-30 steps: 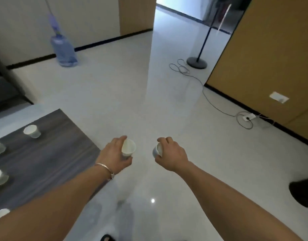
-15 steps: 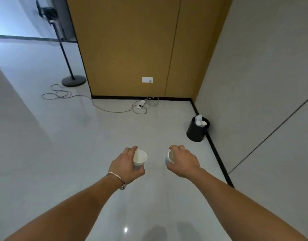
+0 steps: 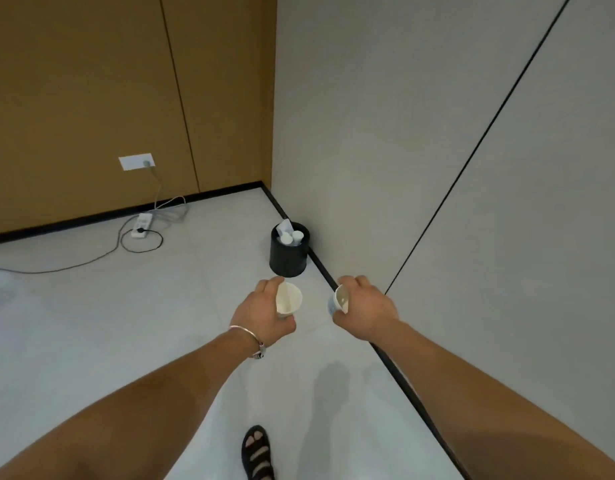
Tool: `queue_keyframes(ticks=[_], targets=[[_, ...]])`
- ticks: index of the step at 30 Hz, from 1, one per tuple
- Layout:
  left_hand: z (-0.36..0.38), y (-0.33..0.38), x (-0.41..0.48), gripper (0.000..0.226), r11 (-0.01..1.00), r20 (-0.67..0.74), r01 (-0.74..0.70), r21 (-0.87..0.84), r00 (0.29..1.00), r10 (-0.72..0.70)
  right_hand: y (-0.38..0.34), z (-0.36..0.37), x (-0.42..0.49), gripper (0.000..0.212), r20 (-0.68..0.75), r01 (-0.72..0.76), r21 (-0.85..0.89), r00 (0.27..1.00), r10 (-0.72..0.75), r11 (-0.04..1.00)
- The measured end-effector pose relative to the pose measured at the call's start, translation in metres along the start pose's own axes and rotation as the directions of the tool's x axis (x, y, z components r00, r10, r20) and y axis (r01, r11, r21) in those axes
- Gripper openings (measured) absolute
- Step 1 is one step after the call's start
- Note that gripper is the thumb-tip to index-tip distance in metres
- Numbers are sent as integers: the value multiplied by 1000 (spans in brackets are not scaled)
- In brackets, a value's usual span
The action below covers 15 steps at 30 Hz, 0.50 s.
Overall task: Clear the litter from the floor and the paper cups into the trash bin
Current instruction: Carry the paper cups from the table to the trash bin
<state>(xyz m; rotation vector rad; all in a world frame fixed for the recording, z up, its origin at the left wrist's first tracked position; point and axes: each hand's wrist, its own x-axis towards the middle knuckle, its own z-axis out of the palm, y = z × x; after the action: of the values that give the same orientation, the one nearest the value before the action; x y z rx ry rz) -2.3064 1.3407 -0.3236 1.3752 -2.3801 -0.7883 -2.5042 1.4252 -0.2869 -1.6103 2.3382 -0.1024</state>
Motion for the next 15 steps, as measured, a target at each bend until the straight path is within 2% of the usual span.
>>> queue_keyframes(ticks=[6, 10, 15], targets=[[-4, 9, 133, 78, 1000, 12, -29, -9, 1000, 29, 14, -24, 109, 70, 6, -40, 7, 999, 40, 999], [-3, 4, 202, 85, 1000, 50, -22, 1, 999, 22, 28, -27, 172, 70, 25, -26, 31, 999, 26, 999], [15, -12, 294, 83, 999, 80, 39, 31, 996, -41, 53, -29, 279, 70, 43, 10, 55, 999, -12, 998]])
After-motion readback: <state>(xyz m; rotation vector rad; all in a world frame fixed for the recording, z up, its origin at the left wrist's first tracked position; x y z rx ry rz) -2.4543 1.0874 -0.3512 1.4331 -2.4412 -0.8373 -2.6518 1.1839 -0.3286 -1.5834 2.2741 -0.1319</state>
